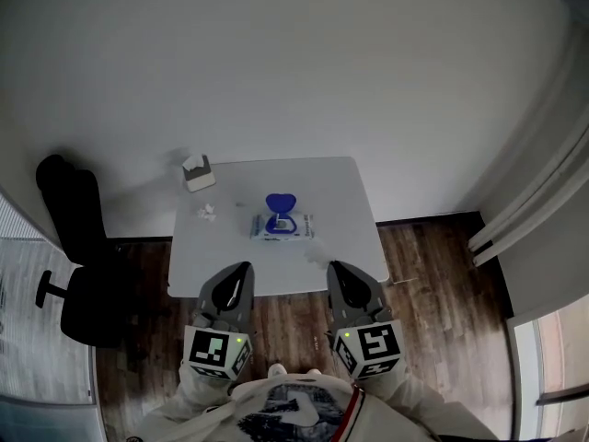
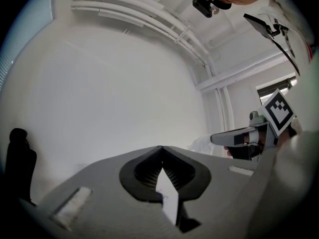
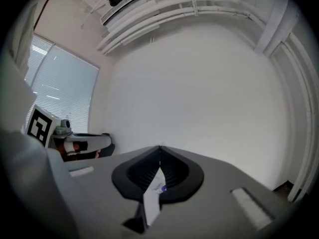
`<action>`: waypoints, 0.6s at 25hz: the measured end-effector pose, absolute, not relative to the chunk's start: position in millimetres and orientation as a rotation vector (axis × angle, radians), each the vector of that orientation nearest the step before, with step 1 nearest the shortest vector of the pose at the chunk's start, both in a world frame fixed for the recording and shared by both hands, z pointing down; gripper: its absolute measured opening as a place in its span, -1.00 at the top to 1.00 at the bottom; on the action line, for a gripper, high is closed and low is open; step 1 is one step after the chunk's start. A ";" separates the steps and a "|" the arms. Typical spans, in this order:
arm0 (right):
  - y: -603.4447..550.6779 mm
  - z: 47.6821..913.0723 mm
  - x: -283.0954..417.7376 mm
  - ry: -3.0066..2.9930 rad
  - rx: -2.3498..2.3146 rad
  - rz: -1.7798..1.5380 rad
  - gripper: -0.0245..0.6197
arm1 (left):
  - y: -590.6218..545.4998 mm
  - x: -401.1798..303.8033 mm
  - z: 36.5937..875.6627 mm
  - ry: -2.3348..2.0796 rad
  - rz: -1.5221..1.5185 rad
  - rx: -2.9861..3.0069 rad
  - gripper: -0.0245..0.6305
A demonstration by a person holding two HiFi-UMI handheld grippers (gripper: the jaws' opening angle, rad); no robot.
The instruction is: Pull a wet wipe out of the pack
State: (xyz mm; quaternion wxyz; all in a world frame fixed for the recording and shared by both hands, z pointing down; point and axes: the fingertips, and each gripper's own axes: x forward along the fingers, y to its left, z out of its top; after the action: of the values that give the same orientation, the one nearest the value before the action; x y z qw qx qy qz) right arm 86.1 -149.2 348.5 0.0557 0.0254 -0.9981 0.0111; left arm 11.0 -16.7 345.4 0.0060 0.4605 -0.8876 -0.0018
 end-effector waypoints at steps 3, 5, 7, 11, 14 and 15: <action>-161.3 356.7 94.2 -3.006 0.090 0.061 0.90 | -28.0 21.3 350.8 -2.764 0.011 1.439 0.91; -166.9 360.6 98.8 -2.996 0.092 0.076 0.90 | -33.4 27.3 352.8 -2.756 0.030 1.436 0.91; -170.5 363.5 103.2 -2.992 0.086 0.086 0.90 | -36.5 33.0 353.5 -2.755 0.043 1.429 0.91; -174.1 368.2 107.9 -2.988 0.066 0.108 0.90 | -39.4 39.9 355.9 -2.754 0.060 1.411 0.91; -176.9 370.3 108.7 -2.987 0.057 0.118 0.90 | -42.5 42.4 356.7 -2.752 0.068 1.407 0.91; -177.9 371.0 108.9 -2.986 0.055 0.120 0.90 | -43.8 43.2 356.9 -2.750 0.070 1.408 0.91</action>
State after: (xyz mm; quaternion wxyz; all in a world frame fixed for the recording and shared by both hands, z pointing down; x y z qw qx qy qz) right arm 108.9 -177.9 371.0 0.0762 0.0183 -0.9961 0.0400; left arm 43.2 -43.8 356.9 0.0257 0.4553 -0.8897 0.0225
